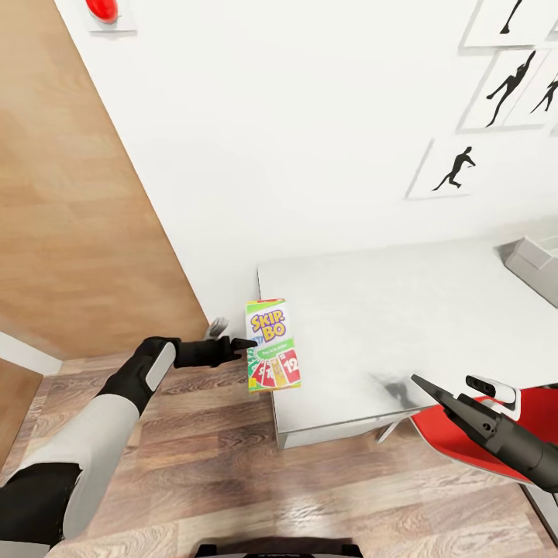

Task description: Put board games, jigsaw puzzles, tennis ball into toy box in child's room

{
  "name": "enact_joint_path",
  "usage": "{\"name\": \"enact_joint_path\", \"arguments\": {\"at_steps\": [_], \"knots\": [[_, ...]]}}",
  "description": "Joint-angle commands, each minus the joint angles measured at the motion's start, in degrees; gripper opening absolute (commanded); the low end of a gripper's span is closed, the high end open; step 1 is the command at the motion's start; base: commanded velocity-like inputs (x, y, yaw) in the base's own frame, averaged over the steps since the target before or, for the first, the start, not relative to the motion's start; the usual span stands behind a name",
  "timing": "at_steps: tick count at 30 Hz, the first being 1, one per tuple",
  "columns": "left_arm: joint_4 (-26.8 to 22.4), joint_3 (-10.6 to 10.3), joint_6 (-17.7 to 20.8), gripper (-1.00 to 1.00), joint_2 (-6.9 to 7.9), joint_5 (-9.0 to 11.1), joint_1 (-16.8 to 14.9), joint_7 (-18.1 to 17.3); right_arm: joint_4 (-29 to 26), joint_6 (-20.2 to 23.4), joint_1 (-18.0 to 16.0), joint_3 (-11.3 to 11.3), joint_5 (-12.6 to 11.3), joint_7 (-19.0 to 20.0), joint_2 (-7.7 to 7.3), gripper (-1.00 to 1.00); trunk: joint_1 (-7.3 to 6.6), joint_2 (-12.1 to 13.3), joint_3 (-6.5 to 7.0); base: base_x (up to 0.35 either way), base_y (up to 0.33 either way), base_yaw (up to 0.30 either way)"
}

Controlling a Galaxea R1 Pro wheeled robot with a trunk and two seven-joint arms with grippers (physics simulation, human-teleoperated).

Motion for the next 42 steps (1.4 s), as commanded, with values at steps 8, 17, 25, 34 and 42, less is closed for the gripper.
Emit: {"name": "enact_joint_path", "arguments": {"at_steps": [8,17,25,34,42], "knots": [[-0.10,-0.23,0.19,1.00,0.05,0.26,-0.03,-0.01,-0.01,0.44,-0.03,-0.01,-0.22,0.02,-0.01,1.00,0.69,-1.29,-0.62,0.000,0.000,0.000],[-0.13,-0.23,0.17,1.00,0.05,0.27,-0.03,-0.01,-0.01,0.50,-0.03,-0.01,-0.22,0.09,-0.01,1.00,2.66,-4.90,-2.23,0.000,0.000,0.000],[-0.14,-0.24,0.22,1.00,-0.02,0.27,-0.03,-0.13,-0.01,0.51,-0.03,-0.01,-0.22,0.10,-0.01,1.00,3.32,-6.10,-2.77,0.000,0.000,0.000],[-0.22,-0.19,0.20,1.00,-0.04,0.27,-0.03,-0.27,-0.01,0.52,-0.03,-0.01,-0.25,0.10,-0.01,1.00,5.30,-9.71,-4.39,0.000,0.000,0.000],[-0.23,-0.21,0.22,1.00,-0.04,0.27,-0.03,-0.28,-0.01,0.53,-0.03,-0.01,-0.23,0.10,-0.02,1.00,6.18,-11.32,-5.10,0.000,0.000,0.000]]}}
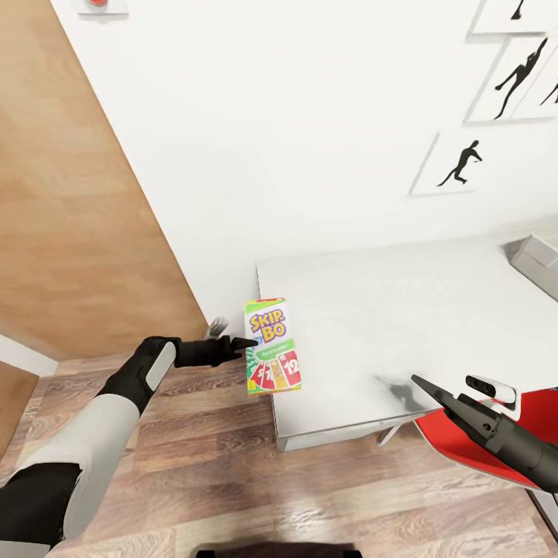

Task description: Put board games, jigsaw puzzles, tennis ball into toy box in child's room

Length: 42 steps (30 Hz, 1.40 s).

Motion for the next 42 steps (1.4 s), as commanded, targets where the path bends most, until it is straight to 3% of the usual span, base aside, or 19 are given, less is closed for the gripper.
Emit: {"name": "enact_joint_path", "arguments": {"at_steps": [1,4,42], "knots": [[-0.02,-0.19,0.22,1.00,0.05,0.27,-0.03,0.01,-0.01,0.44,-0.02,-0.01,-0.23,0.02,-0.01,1.00,0.24,-0.48,-0.24,0.000,0.000,0.000],[-0.02,-0.15,0.22,1.00,0.03,0.27,-0.03,0.05,-0.01,0.44,-0.02,-0.01,-0.23,0.11,-0.03,1.00,0.90,-1.68,-0.78,0.000,0.000,0.000],[-0.10,-0.12,0.26,1.00,0.04,0.27,-0.03,-0.01,-0.01,0.43,-0.02,-0.09,-0.21,0.81,-0.01,1.00,0.90,-1.68,-0.78,0.000,-0.030,0.000]]}}
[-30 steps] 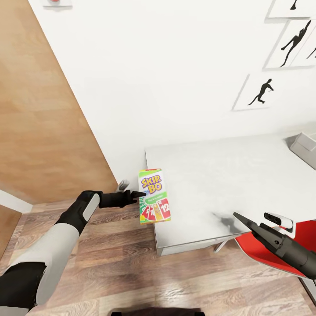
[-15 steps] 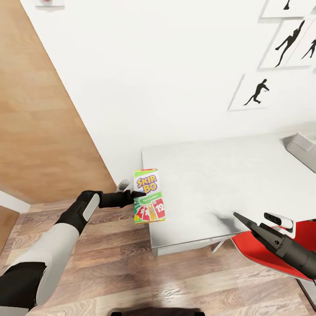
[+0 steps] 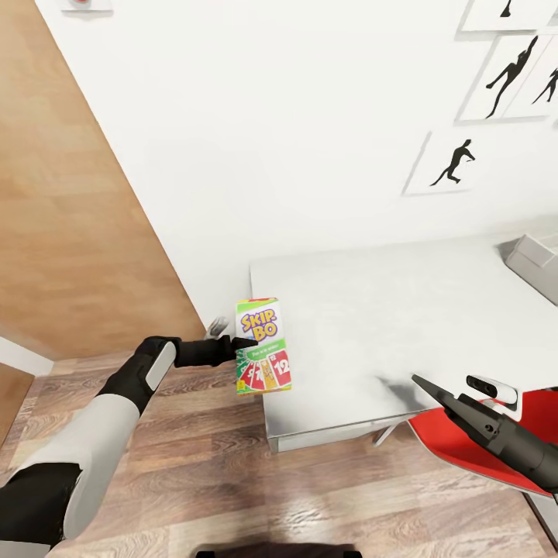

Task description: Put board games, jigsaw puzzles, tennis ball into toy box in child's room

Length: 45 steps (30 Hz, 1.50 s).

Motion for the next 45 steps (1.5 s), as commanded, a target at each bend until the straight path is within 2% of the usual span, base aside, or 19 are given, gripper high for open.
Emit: {"name": "enact_joint_path", "arguments": {"at_steps": [1,2,3,15,29,41,45], "knots": [[-0.01,-0.18,0.23,1.00,0.05,0.25,-0.03,-0.01,-0.01,0.45,-0.02,-0.01,-0.21,0.02,-0.01,1.00,0.01,-0.06,-0.05,0.000,0.000,0.000],[-0.03,-0.18,0.23,1.00,0.06,0.25,-0.03,-0.01,-0.01,0.45,-0.02,-0.01,-0.19,0.02,-0.01,1.00,0.01,-0.06,-0.05,0.000,0.000,0.000],[-0.06,-0.18,0.23,-1.00,0.06,0.25,-0.03,-0.01,-0.01,0.44,-0.02,-0.01,-0.21,0.02,-0.02,1.00,0.01,-0.06,-0.05,0.000,0.000,0.000],[-0.14,-0.04,0.23,-1.00,0.31,0.50,-0.03,-0.26,-0.01,0.46,-0.02,-0.01,-0.20,0.02,-0.01,1.00,0.01,-0.06,-0.05,0.000,0.000,0.000],[-0.19,-0.38,0.56,-1.00,1.33,0.43,0.14,-9.07,-0.01,0.45,-0.02,-0.01,-0.19,0.02,-0.01,1.00,-3.06,5.56,2.46,0.000,0.000,0.000],[-0.19,-0.23,0.95,-1.00,1.53,0.49,0.18,-9.39,-0.01,0.46,-0.02,-0.01,-0.21,0.02,-0.01,1.00,-5.70,10.37,4.61,0.000,0.000,0.000],[-0.29,-0.09,3.25,-1.00,2.55,0.52,0.20,-9.91,-0.01,0.46,-0.02,-0.01,-0.22,0.02,-0.01,1.00,-6.57,11.98,5.33,0.000,0.000,0.000]]}}
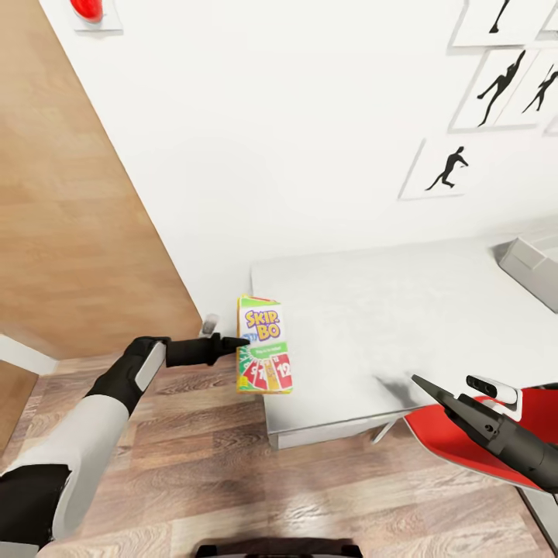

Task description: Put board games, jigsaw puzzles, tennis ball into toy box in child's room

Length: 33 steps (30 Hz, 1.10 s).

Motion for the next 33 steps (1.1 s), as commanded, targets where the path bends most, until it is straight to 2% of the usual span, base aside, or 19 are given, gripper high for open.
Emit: {"name": "enact_joint_path", "arguments": {"at_steps": [1,4,7,8,9,10,13,16,18,20,21,25,33], "knots": [[-0.11,-0.20,0.70,-1.00,0.24,0.30,-0.03,-0.40,-0.01,0.45,-0.03,-0.01,-0.22,0.02,-0.01,1.00,-0.20,0.33,0.11,0.000,0.000,0.000],[-0.79,-0.40,2.34,-1.00,1.75,0.30,0.08,-2.89,-0.01,0.40,-0.03,-0.01,-0.23,0.02,-0.01,1.00,-0.85,1.54,0.65,0.000,0.000,0.000],[-1.36,-0.55,2.96,-1.00,5.66,0.31,0.74,-8.48,-0.01,0.37,-0.03,-0.01,-0.21,0.02,-0.01,1.00,-1.07,1.94,0.83,0.000,0.000,0.000],[-1.41,-0.56,2.98,-1.00,6.35,0.30,0.96,-9.56,-0.01,0.37,-0.03,0.01,-0.20,0.02,-0.01,1.00,-1.07,1.94,0.83,0.000,0.000,0.000],[-1.55,-0.59,2.91,-1.00,9.68,0.24,2.32,-15.30,-0.04,0.33,-0.03,0.06,-0.16,-0.04,-0.01,1.00,-1.07,1.94,0.83,0.000,0.000,0.000],[-1.56,-0.59,2.85,-1.00,11.01,0.20,3.13,-17.64,-0.06,0.31,-0.03,0.07,-0.15,-0.05,-0.01,1.00,-1.07,1.94,0.83,0.000,0.000,0.000],[-1.59,-0.56,2.69,-1.00,13.43,0.08,5.31,-22.27,-0.05,0.29,-0.03,0.08,-0.15,-0.06,0.08,1.00,-1.07,1.94,0.83,0.000,0.000,0.000],[-1.56,-0.54,1.00,-1.00,16.68,-0.02,9.19,-28.97,-0.08,0.22,-0.03,0.14,-0.08,-0.11,0.26,1.00,-1.07,1.94,0.83,0.000,0.000,0.000],[-1.48,-0.37,-0.76,-1.00,17.83,-0.08,10.97,-32.24,-0.09,0.17,-0.03,0.15,-0.05,-0.13,0.30,1.00,-1.07,1.94,0.83,0.000,0.000,0.000],[-1.63,-0.18,-1.86,-1.00,18.64,-0.05,12.03,-35.10,-0.09,0.10,-0.03,0.18,-0.01,-0.17,0.41,1.00,-1.07,1.94,0.83,0.000,0.000,0.000],[-1.86,-0.14,-2.69,-1.00,20.11,0.12,12.92,-35.11,-0.10,0.03,-0.03,0.25,0.09,-0.36,0.69,1.00,-1.07,1.94,0.83,0.000,0.000,0.000],[-1.98,-0.03,-2.88,-1.00,20.67,0.19,13.20,-35.11,-0.10,-0.05,-0.03,0.28,0.11,-0.48,1.18,1.00,-1.07,1.94,0.83,0.000,0.000,0.000],[-2.37,-0.14,-3.07,-1.00,20.77,0.29,13.26,-35.11,-0.10,-1.40,-0.03,0.27,0.07,-0.29,1.39,1.00,-1.07,1.94,0.98,0.000,0.000,-0.070]]}}
